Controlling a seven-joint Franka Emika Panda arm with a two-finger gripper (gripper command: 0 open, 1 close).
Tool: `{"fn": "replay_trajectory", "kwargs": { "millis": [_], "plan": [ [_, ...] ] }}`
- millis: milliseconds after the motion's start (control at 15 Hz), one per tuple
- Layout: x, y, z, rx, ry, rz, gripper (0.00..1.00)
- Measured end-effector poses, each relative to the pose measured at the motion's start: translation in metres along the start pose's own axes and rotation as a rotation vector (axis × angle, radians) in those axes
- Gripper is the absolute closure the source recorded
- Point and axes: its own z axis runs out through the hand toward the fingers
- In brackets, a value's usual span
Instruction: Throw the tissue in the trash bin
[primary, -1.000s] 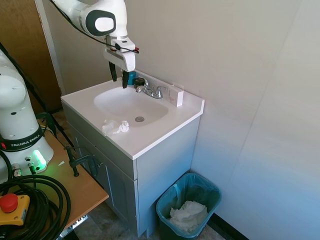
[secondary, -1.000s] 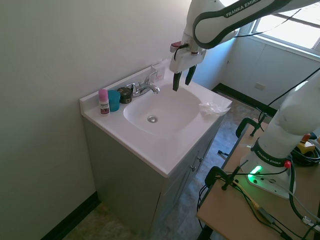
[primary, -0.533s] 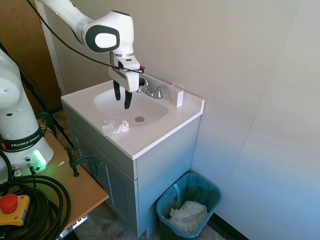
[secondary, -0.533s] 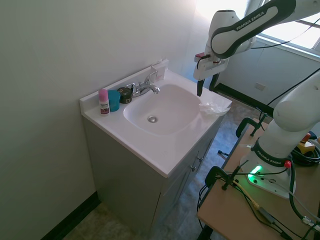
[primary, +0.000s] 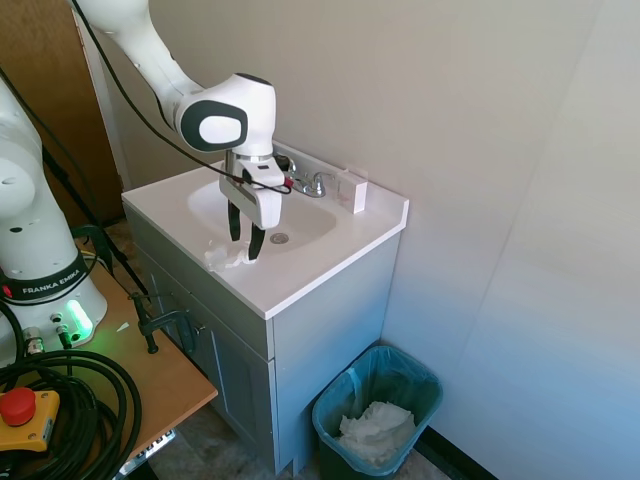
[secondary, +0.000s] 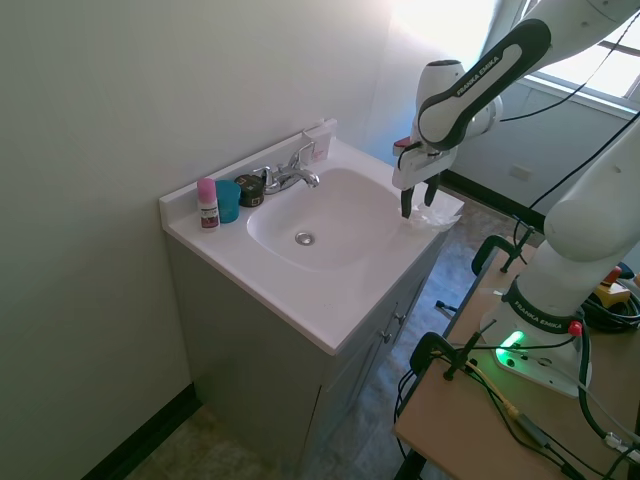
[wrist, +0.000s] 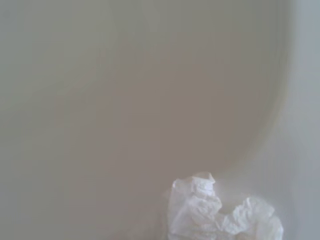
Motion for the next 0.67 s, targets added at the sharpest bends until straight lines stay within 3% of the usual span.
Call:
{"fn": "replay_trajectory", "kwargs": {
  "millis": [667],
  "plan": [
    [-0.0007, -0.0047, 0.0065, 0.018, -0.01, -0.018, 1.0]
  ]
}}
